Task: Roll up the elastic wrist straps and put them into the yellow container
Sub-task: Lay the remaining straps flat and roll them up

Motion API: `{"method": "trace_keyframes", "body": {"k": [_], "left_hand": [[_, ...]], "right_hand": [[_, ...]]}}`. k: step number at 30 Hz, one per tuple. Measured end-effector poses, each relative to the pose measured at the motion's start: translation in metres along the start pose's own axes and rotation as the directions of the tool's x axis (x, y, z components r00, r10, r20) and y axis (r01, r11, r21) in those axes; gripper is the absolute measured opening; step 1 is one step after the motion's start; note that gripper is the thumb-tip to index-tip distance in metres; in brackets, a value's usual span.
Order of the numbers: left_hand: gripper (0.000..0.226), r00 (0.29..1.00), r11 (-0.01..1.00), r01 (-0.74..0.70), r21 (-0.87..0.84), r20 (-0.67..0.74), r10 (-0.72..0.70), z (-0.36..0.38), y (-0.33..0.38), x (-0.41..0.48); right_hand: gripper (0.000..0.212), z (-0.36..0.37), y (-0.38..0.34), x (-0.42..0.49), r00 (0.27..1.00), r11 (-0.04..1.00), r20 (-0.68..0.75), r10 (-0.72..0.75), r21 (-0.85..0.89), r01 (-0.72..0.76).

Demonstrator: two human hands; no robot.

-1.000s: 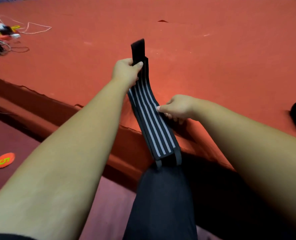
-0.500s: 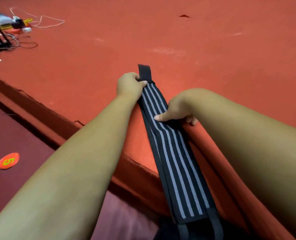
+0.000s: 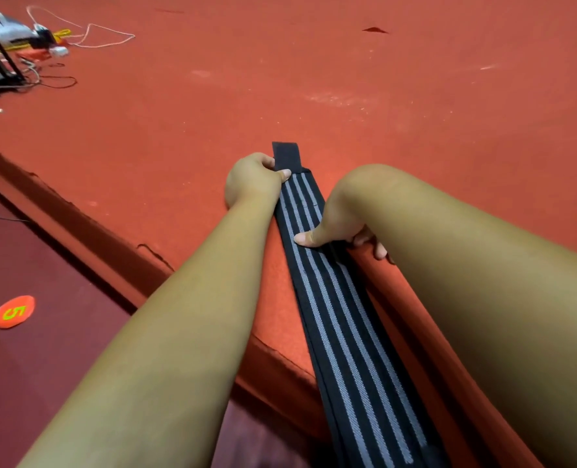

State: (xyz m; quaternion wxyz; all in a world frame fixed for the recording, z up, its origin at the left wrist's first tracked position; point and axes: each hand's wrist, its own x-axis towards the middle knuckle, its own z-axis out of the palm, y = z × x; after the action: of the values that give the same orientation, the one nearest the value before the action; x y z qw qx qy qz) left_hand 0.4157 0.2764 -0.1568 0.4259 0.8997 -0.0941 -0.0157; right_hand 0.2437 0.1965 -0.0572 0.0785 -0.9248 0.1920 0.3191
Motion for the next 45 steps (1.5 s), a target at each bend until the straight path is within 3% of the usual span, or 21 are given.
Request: {"method": "trace_keyframes", "body": {"k": [4, 7, 10, 14, 17, 20, 23, 26, 31, 33, 39, 45], "left_hand": [[0.031, 0.999, 0.997, 0.038, -0.06, 0.035, -0.036, -0.006, 0.003, -0.001], [0.041, 0.992, 0.986, 0.061, -0.153, 0.116, -0.043, -0.013, 0.007, -0.003], [0.034, 0.979, 0.925, 0.102, -0.366, 0.204, -0.027, -0.023, 0.017, -0.017], [0.031, 0.98, 0.854, 0.029, -0.52, 0.182, 0.077, -0.05, 0.045, -0.054], [0.028, 0.97, 0.812, -0.034, -0.583, 0.177, 0.168, -0.078, 0.078, -0.09], [0.028, 0.94, 0.75, -0.052, -0.659, 0.221, 0.26, -0.109, 0.115, -0.134], [0.032, 0.903, 0.696, -0.076, -0.714, 0.247, 0.352, -0.137, 0.152, -0.175], [0.032, 0.871, 0.637, -0.076, -0.767, 0.26, 0.417, -0.164, 0.188, -0.215], [0.019, 0.819, 0.561, -0.198, -0.804, 0.179, 0.546, -0.201, 0.236, -0.277], [0.025, 0.804, 0.509, -0.19, -0.839, 0.165, 0.572, -0.212, 0.251, -0.3], [0.026, 0.755, 0.415, -0.135, -0.9, 0.178, 0.632, -0.227, 0.279, -0.351], [0.024, 0.703, 0.395, -0.211, -0.894, 0.142, 0.697, -0.222, 0.295, -0.387]], "right_hand": [[0.084, 0.001, -0.003, -0.013, 0.997, 0.996, 0.06, 0.052, -0.078, -0.047], [0.084, 0.004, -0.001, -0.014, 0.998, 0.992, 0.021, 0.058, 0.113, -0.06], [0.078, 0.013, 0.008, -0.013, 0.998, 0.937, -0.018, 0.063, 0.345, -0.053], [0.061, 0.037, 0.047, -0.017, 0.993, 0.735, -0.1, 0.06, 0.677, 0.023], [0.057, 0.047, 0.074, -0.038, 0.954, 0.55, -0.269, 0.133, 0.821, 0.155], [0.056, 0.034, 0.083, -0.079, 0.789, 0.452, -0.572, 0.223, 0.778, 0.436], [0.038, 0.013, 0.081, -0.134, 0.7, 0.287, -0.697, 0.151, 0.709, 0.644], [0.024, 0.0, 0.078, -0.193, 0.604, 0.266, -0.79, 0.108, 0.608, 0.748], [0.023, -0.006, 0.083, -0.282, 0.485, 0.274, -0.849, 0.21, 0.528, 0.804], [0.025, -0.006, 0.088, -0.311, 0.449, 0.283, -0.86, 0.242, 0.505, 0.815], [0.031, 0.005, 0.104, -0.382, 0.403, 0.239, -0.874, 0.272, 0.467, 0.851], [0.028, 0.029, 0.118, -0.424, 0.365, 0.133, -0.892, 0.267, 0.409, 0.903]]}}
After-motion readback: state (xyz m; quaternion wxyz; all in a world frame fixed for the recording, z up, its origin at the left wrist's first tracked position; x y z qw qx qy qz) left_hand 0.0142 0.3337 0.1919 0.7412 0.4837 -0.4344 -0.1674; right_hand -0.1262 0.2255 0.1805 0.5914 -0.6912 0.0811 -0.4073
